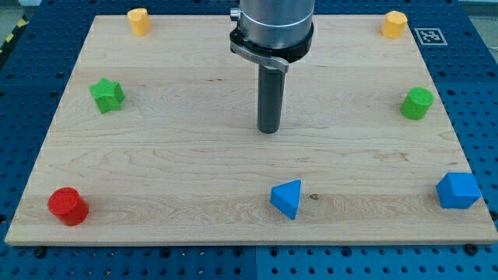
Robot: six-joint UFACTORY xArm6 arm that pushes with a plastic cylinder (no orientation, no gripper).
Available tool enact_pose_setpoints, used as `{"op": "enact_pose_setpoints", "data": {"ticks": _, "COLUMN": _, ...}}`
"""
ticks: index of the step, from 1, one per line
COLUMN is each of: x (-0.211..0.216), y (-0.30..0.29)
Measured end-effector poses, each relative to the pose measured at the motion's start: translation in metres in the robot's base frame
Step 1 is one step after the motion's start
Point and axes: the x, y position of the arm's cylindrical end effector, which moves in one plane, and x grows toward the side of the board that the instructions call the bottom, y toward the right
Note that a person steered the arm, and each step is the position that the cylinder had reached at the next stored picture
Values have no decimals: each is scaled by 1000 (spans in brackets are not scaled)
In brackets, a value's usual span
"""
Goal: Point your arm at the bottom right
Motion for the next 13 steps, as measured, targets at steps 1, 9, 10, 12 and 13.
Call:
{"op": "enact_pose_setpoints", "data": {"ticks": 1, "x": 0, "y": 0}}
{"op": "enact_pose_setpoints", "data": {"ticks": 9, "x": 26, "y": 136}}
{"op": "enact_pose_setpoints", "data": {"ticks": 10, "x": 47, "y": 236}}
{"op": "enact_pose_setpoints", "data": {"ticks": 12, "x": 91, "y": 321}}
{"op": "enact_pose_setpoints", "data": {"ticks": 13, "x": 134, "y": 303}}
